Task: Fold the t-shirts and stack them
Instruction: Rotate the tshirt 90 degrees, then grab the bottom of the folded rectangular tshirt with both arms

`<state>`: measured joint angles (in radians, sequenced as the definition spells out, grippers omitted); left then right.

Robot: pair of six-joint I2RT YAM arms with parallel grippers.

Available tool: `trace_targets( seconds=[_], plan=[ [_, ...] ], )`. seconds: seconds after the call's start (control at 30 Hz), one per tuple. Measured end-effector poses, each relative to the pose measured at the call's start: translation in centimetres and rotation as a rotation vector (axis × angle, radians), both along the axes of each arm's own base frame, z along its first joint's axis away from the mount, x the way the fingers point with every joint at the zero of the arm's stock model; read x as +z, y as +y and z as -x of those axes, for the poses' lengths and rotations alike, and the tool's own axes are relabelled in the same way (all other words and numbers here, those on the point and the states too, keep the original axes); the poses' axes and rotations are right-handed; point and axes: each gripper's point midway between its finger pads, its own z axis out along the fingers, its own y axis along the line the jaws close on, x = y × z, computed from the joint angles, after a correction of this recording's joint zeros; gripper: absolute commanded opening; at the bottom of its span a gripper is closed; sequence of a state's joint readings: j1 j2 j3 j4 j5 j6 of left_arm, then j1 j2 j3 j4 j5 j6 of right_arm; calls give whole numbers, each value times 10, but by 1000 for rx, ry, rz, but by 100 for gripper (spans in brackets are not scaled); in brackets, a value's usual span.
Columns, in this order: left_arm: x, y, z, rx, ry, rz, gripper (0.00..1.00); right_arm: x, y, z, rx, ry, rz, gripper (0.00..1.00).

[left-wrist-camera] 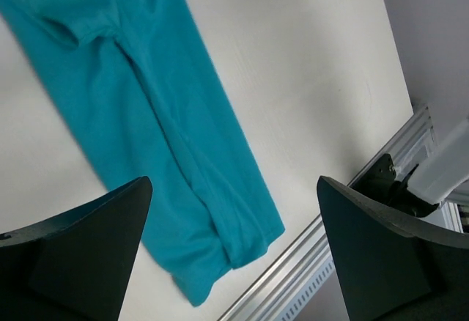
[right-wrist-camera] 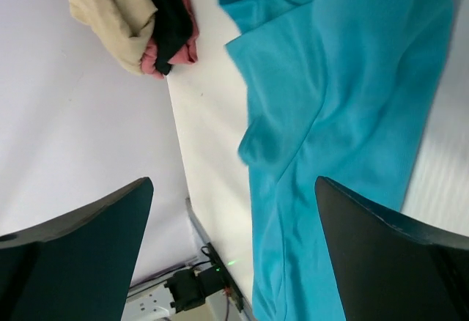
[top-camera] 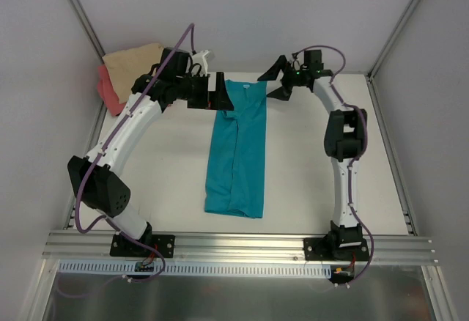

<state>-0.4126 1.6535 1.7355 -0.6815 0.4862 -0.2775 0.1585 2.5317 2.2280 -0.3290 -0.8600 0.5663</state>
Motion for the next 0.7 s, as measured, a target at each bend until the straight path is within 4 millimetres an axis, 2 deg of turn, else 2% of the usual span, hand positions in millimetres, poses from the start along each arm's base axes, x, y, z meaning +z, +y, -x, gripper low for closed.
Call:
trace_targets(
  seconds=[0.07, 0.13, 0.2, 0.23, 0.27, 0.3, 0.33, 0.4, 0.43, 0.5, 0.57, 0.63, 0.7],
  plan=[
    [-9, 18, 1, 36, 3, 19, 99, 38, -20, 14, -12, -68, 52, 99],
    [-21, 43, 5, 87, 30, 38, 98, 82, -39, 44, -16, -147, 113, 99],
    [-33, 65, 13, 124, 71, 57, 96, 122, -51, 93, -2, -229, 160, 100],
    [-41, 73, 18, 136, 100, 64, 95, 136, -55, 118, 12, -275, 179, 99],
    [-53, 79, 26, 142, 141, 69, 95, 146, -57, 145, 22, -291, 185, 100],
    [-63, 81, 34, 137, 170, 74, 95, 146, -57, 168, 37, -327, 191, 99],
    [-80, 81, 47, 126, 221, 79, 94, 138, -58, 191, 50, -327, 198, 100],
    [-115, 79, 81, 112, 358, 97, 94, 95, -58, 242, 91, -239, 215, 100],
    [-127, 78, 94, 104, 404, 112, 93, 65, -58, 266, 114, -161, 231, 100],
    [-162, 79, 136, 108, 558, 121, 92, 6, -60, 308, 156, 10, 268, 99],
    [-183, 80, 166, 115, 661, 122, 92, -39, -65, 356, 195, 175, 310, 100],
    [-194, 83, 188, 124, 721, 120, 92, -57, -68, 386, 218, 245, 333, 99],
    [-193, 83, 200, 119, 714, 121, 93, -61, -71, 401, 221, 241, 342, 100]
  ],
)
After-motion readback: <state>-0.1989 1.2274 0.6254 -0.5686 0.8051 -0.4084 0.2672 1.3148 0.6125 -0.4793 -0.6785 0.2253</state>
